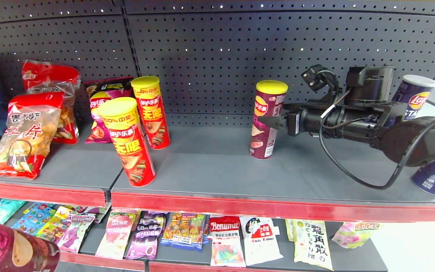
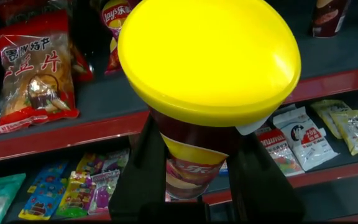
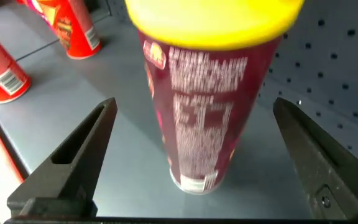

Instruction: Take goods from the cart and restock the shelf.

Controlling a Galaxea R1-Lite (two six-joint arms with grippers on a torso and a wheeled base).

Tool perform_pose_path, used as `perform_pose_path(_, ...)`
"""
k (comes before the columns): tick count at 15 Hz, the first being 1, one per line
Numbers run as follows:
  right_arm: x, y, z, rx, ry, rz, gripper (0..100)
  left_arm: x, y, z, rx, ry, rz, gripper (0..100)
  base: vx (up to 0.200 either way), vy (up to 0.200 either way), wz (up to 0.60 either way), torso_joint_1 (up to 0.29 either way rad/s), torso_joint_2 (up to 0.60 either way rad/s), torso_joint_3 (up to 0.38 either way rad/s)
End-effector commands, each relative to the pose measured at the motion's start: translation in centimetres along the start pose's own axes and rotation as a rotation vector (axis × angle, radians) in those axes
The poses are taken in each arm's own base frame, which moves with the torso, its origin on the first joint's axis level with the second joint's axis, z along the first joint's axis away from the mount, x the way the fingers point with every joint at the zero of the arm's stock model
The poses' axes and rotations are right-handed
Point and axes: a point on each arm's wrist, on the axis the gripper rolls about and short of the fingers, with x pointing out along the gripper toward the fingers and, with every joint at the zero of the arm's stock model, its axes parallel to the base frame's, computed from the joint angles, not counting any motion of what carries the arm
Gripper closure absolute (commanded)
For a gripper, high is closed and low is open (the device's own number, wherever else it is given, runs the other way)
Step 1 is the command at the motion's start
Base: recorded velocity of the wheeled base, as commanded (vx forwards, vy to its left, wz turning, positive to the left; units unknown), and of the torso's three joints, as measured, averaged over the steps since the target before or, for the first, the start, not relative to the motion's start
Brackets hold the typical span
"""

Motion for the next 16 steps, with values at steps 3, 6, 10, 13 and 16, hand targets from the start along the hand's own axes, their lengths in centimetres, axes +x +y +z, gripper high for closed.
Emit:
perform_pose_path(3,1.4,-0.2,0.0,-0.004,-0.006,0.000,0,0.1,0.0,-0.1,-0.001,0.008,-0.002,100,0.000,0.000,0.00,0.000,0.00,0.000)
perform_pose_path(6,2.5,0.1,0.5,-0.012,-0.027,0.013,0,0.1,0.0,-0.1,-0.001,0.011,-0.002,100,0.000,0.000,0.00,0.000,0.00,0.000)
perform_pose_path(10,3.7,-0.2,0.6,-0.016,-0.035,-0.005,0,0.1,0.0,-0.4,-0.002,0.015,-0.001,100,0.000,0.000,0.00,0.000,0.00,0.000)
perform_pose_path(13,4.2,-0.4,0.7,-0.017,-0.044,-0.007,0,0.1,-0.1,-0.6,-0.003,0.018,-0.003,100,0.000,0.000,0.00,0.000,0.00,0.000)
perform_pose_path(16,4.6,-0.5,0.4,-0.016,-0.033,-0.025,100,0.2,-0.1,-0.7,-0.003,0.021,-0.002,100,0.000,0.000,0.00,0.000,0.00,0.000)
